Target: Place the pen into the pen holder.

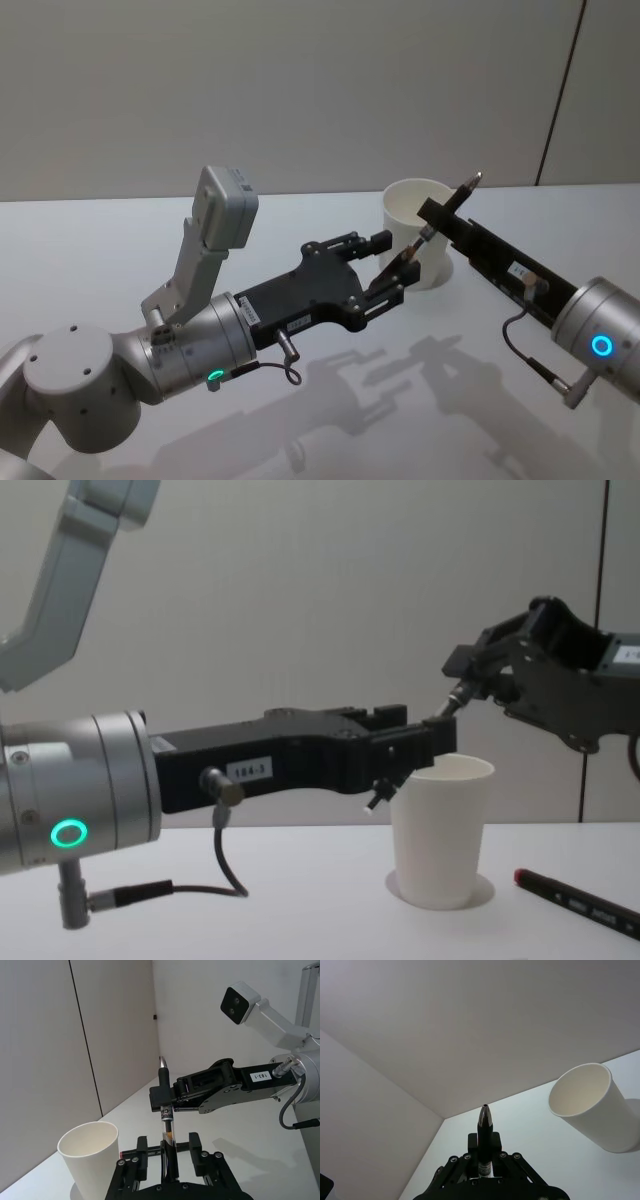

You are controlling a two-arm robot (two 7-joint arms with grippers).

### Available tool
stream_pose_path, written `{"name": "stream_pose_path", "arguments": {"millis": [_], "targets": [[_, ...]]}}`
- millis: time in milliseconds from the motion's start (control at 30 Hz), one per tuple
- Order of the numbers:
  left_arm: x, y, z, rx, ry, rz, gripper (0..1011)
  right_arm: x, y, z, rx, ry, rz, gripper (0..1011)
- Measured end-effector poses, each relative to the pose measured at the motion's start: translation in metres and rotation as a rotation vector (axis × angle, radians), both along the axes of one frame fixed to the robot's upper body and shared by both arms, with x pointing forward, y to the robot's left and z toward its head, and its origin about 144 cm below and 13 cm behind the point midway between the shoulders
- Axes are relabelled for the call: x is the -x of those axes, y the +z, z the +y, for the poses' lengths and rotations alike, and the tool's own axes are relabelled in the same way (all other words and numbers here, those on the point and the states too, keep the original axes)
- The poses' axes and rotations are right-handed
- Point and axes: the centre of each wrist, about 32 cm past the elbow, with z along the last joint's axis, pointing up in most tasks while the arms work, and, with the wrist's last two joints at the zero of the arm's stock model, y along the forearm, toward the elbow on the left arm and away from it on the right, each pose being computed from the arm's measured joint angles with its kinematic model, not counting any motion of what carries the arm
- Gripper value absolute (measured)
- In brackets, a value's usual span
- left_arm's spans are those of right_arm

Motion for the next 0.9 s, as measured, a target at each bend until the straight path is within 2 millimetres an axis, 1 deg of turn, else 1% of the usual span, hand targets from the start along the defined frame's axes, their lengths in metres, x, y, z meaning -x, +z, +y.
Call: {"name": "stream_pose_path", "arguments": {"millis": [33, 100, 133, 167, 200, 233, 367, 433, 467, 500, 567, 600, 900], "targets": [[0.0000, 0.0000, 0.0000, 0.000, 0.000, 0.000, 505, 0.0000, 0.0000, 0.0000, 0.000, 0.000, 0.000, 130], [0.0000, 0.0000, 0.0000, 0.000, 0.000, 0.000, 563, 0.0000, 0.0000, 0.0000, 0.000, 0.000, 0.000, 130], [0.0000, -0.0001, -0.0001, 0.000, 0.000, 0.000, 563, 0.0000, 0.0000, 0.0000, 0.000, 0.000, 0.000, 130], [0.0000, -0.0001, -0.0001, 0.000, 0.000, 0.000, 630, 0.0000, 0.0000, 0.0000, 0.000, 0.000, 0.000, 130], [0.0000, -0.0001, -0.0001, 0.000, 0.000, 0.000, 648, 0.0000, 0.0000, 0.0000, 0.000, 0.000, 0.000, 130], [0.0001, -0.0001, -0.0001, 0.000, 0.000, 0.000, 706, 0.0000, 0.0000, 0.0000, 0.000, 0.000, 0.000, 130], [0.0001, -0.0001, -0.0001, 0.000, 0.000, 0.000, 822, 0.0000, 0.0000, 0.0000, 0.000, 0.000, 0.000, 130], [0.0001, -0.0001, -0.0001, 0.000, 0.000, 0.000, 857, 0.0000, 0.0000, 0.0000, 0.000, 0.000, 0.000, 130], [0.0001, -0.0001, -0.0001, 0.000, 0.000, 0.000, 906, 0.0000, 0.0000, 0.0000, 0.000, 0.000, 0.000, 130], [0.0001, -0.0001, -0.0001, 0.000, 0.000, 0.001, 906, 0.0000, 0.0000, 0.0000, 0.000, 0.001, 0.000, 130], [0.0000, -0.0001, -0.0001, 0.000, 0.000, 0.001, 955, 0.0000, 0.0000, -0.0001, 0.001, 0.001, -0.002, 130], [0.0000, -0.0001, -0.0001, 0.000, 0.000, 0.001, 998, 0.0000, 0.0000, -0.0002, 0.003, 0.000, -0.004, 130], [0.0001, -0.0001, -0.0001, 0.000, 0.000, 0.001, 1001, -0.0005, -0.0012, -0.0036, 0.049, -0.027, -0.055, 130]]}}
